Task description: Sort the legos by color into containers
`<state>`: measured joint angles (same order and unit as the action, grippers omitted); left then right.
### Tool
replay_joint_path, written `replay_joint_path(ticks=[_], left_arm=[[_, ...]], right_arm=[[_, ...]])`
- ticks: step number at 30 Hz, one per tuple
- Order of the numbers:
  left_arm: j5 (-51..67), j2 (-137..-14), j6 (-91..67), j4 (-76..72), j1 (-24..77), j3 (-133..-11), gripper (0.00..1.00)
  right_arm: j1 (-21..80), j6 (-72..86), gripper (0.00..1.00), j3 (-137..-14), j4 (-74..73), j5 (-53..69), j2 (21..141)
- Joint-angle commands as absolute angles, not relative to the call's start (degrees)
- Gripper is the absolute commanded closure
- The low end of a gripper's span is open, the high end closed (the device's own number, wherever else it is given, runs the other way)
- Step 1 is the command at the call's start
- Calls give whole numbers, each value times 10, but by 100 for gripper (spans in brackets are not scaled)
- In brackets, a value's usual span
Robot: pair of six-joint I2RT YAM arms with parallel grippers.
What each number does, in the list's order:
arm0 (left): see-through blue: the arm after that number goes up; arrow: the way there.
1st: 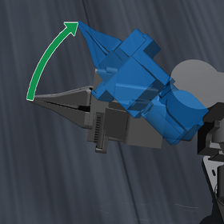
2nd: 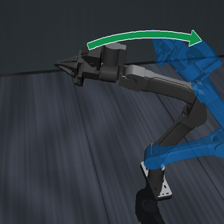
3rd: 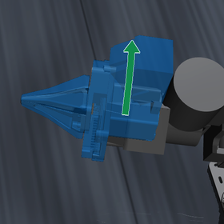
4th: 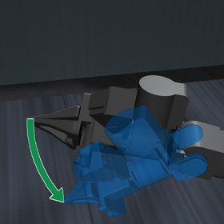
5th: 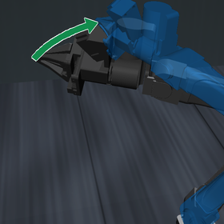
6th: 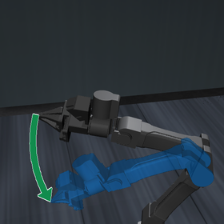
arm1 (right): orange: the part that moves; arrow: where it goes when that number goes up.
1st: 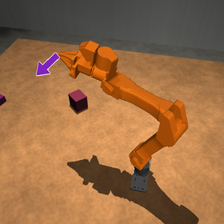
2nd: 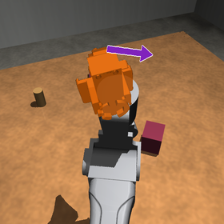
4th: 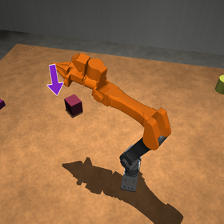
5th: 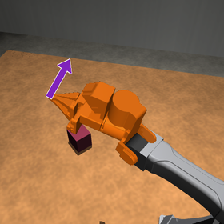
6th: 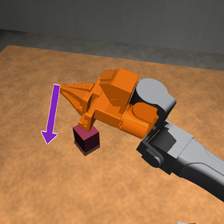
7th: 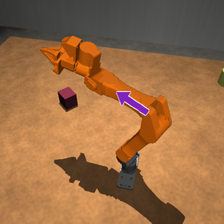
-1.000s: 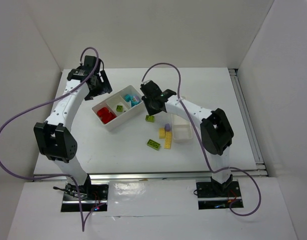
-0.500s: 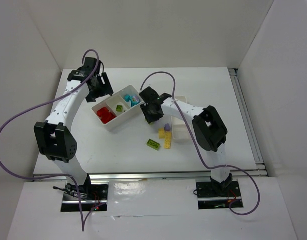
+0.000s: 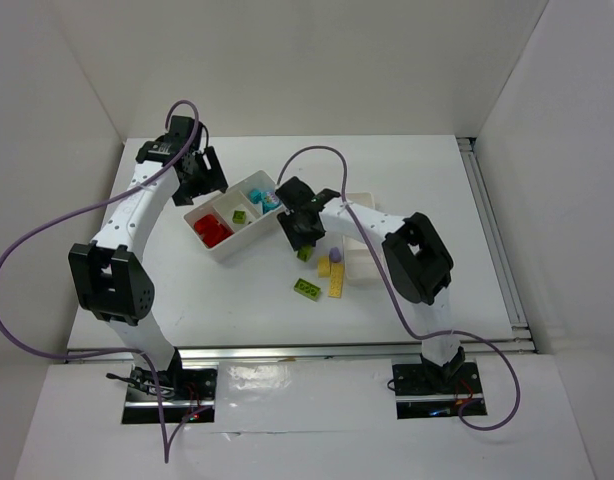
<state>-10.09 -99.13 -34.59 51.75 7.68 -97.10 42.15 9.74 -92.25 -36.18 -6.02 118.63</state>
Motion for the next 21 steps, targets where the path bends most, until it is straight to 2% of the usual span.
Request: replay_joint_path(ticks=[1, 3, 5, 8, 14, 17, 21], left_arm=[[-91, -976, -343, 506, 75, -967, 11], [-91, -976, -343, 501, 75, -967, 12], [-91, -976, -343, 501, 75, -967, 12], [-86, -976, -343, 501, 75, -967, 12], [-86, -976, -343, 496, 80, -962, 12], [-86, -976, -343, 496, 80, -962, 12], [-86, -976, -343, 496, 80, -956, 12]], right_arm=[[432, 93, 50, -929, -369, -92, 1183], [432, 106, 47, -929, -369, -108, 1170], [432, 119, 37, -914, -356, -128, 1151], [419, 148, 29, -883, -341, -145, 1110], [385, 167, 27, -847, -341, -77, 1086], [393, 162, 20, -841, -336, -34, 1086], [405, 176, 18, -846, -336, -18, 1099]])
